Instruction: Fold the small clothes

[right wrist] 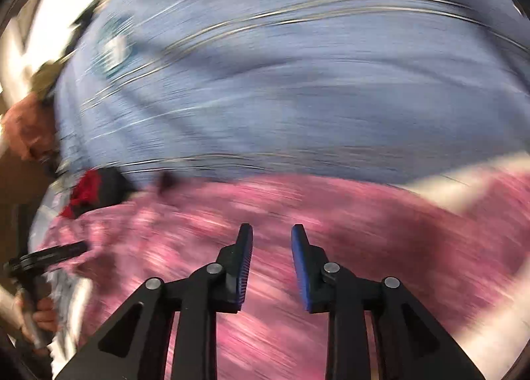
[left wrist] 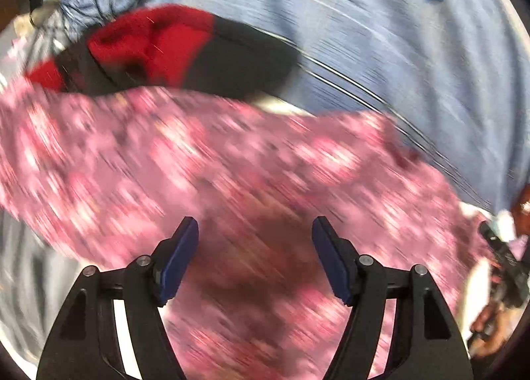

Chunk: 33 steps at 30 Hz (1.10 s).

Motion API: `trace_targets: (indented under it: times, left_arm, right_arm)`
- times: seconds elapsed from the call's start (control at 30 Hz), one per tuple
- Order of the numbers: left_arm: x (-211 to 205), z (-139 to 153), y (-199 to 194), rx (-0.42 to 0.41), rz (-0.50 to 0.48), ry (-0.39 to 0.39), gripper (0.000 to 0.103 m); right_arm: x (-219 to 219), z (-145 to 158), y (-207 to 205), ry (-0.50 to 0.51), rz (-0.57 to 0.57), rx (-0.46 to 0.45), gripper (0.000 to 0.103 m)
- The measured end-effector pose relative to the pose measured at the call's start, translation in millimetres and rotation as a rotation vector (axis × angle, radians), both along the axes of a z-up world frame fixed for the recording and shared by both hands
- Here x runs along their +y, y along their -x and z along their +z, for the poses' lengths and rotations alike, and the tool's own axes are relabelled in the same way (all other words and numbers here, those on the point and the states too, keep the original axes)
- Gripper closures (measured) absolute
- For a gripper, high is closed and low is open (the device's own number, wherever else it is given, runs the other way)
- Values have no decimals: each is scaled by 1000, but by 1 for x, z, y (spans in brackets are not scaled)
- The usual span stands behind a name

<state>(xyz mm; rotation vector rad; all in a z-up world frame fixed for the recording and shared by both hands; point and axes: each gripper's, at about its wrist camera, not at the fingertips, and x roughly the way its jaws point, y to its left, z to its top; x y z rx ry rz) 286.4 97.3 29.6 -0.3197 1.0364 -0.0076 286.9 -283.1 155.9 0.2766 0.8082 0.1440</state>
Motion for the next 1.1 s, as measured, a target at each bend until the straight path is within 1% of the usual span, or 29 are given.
trace_targets:
  times: [0.03, 0.07, 0.1, 0.13, 0.2, 0.27, 0.33, 0.37, 0.4, 0.53, 0.63, 0.67, 0.7, 0.73, 0.77, 0.8, 0.83, 0.87, 0.9, 0.93, 0.97, 1.0, 1.03, 1.07, 1.1]
  left_arm:
    - [-12, -1, 9, -6, -14, 6, 30]
    - [-22, -5, 17, -9, -32, 6, 30]
    - [-33, -11, 23, -5, -54, -6, 30]
    - [-47, -14, 20, 3, -66, -20, 30]
    - [-64, -24, 17, 34, -88, -54, 30]
    - [-69, -33, 11, 72, -94, -88, 30]
    - [-75, -36, 10, 58, -91, -140, 29]
    - [-77, -35, 11, 52, -96, -152, 26]
    - [-78, -35, 10, 54, -100, -153, 25]
    - [-74, -35, 5, 60, -80, -134, 24]
    - [-73, -34, -6, 66, -58, -110, 24]
    - [-71, -32, -8, 68, -50, -102, 24]
    - [-67, -28, -10, 63, -45, -95, 24]
    - [-64, -29, -16, 49, -35, -91, 24]
    - [-58, -21, -19, 29, -22, -89, 24]
    - [-53, -17, -22, 6, -7, -87, 23]
    - [-50, -19, -27, 8, 6, -92, 23]
    - [-48, -23, -33, 27, 17, -91, 23]
    - [-46, -29, -39, 56, 22, -81, 23]
    - [-45, -35, -43, 78, 26, -78, 24]
    - [-46, -37, -48, 77, 24, -89, 24]
    - [-47, -35, -47, 63, 12, -109, 24]
    - [-49, -34, -48, 55, -2, -119, 23]
    - [-50, -32, -48, 52, -17, -114, 23]
    - [-50, -31, -47, 54, -29, -93, 23]
  right_arm:
    - [-30, 1, 13, 0, -63, 4, 75]
    - [-65, 1, 26, -7, -136, 9, 71]
    - [-97, -1, 40, -14, -216, 16, 70]
    - [-132, -2, 55, -19, -311, 19, 68]
    - [-187, -6, 74, -49, -438, 22, 66]
    - [-234, -15, 86, -152, -531, 28, 61]
    - [-273, -27, 92, -306, -601, 7, 58]
    - [-282, -32, 91, -342, -617, 1, 53]
    - [-290, -38, 88, -373, -638, 5, 52]
    - [-304, -59, 66, -420, -717, 23, 52]
    - [-318, -68, 55, -454, -744, 6, 52]
    - [-321, -68, 53, -457, -742, 3, 68]
    - [-322, -64, 52, -440, -734, -8, 88]
    - [-321, -51, 53, -390, -719, -43, 99]
    - [-319, -38, 59, -345, -710, -106, 99]
    - [-316, -24, 68, -302, -695, -189, 99]
    - [-314, -21, 70, -257, -701, -188, 99]
    - [-315, -25, 68, -238, -702, -149, 99]
    - [-317, -35, 61, -232, -702, -83, 98]
    - [-320, -49, 58, -241, -712, -5, 92]
    - [-321, -56, 55, -265, -712, 24, 92]
    - [-324, -64, 57, -325, -717, 33, 90]
    - [-328, -70, 63, -399, -736, 10, 81]
    - [-331, -74, 68, -448, -748, -17, 63]
    - [-333, -77, 71, -489, -761, -44, 55]
